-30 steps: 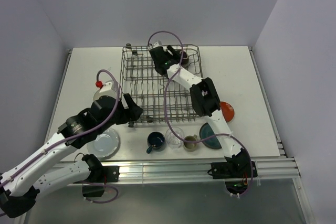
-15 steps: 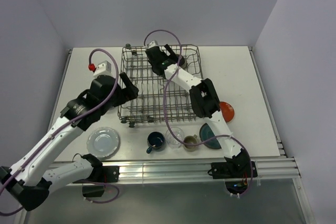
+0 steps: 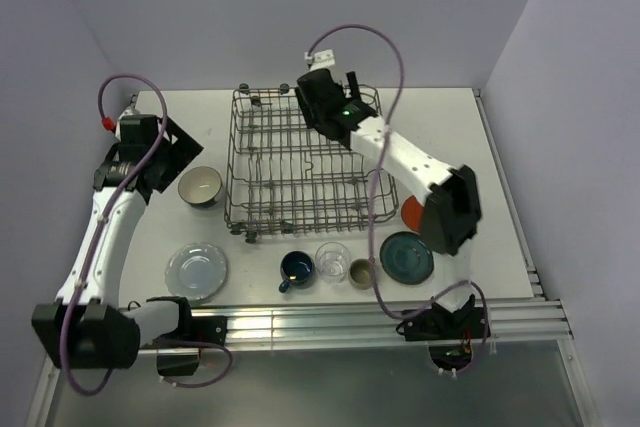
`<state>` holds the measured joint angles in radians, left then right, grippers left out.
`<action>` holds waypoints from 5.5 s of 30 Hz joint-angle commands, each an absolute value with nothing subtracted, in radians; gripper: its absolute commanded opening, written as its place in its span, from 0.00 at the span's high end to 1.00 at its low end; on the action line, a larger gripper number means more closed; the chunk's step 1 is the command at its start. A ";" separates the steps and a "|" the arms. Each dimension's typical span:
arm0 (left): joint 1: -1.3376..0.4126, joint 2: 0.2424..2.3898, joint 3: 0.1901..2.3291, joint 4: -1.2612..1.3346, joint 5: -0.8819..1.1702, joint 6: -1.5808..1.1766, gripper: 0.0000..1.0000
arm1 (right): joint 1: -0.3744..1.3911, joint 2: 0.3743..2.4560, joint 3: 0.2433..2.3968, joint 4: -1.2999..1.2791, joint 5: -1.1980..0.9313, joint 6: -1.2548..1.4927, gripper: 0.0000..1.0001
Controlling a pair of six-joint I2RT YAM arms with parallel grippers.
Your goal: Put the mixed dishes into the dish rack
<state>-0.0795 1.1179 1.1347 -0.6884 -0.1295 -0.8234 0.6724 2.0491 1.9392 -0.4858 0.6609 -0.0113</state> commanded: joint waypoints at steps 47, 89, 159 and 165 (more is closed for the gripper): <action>0.252 1.200 1.097 -0.667 0.129 -0.664 1.00 | 0.936 1.181 1.192 -0.511 0.361 0.565 0.00; 0.087 0.772 0.762 -0.258 0.963 -1.007 1.00 | 0.965 1.387 1.262 0.137 -0.357 0.744 0.00; 0.060 0.868 0.824 -0.457 0.700 -0.770 0.09 | 0.966 1.496 1.374 0.031 -0.120 0.678 1.00; 0.060 0.884 0.822 -0.453 0.703 -0.764 0.09 | 0.947 1.470 1.350 0.037 -0.133 0.690 1.00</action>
<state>0.0616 0.8803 0.8246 -0.4828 0.7086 -0.7967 0.9592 1.5162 1.3102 -0.0650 -0.1181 0.6670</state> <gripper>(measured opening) 0.917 0.769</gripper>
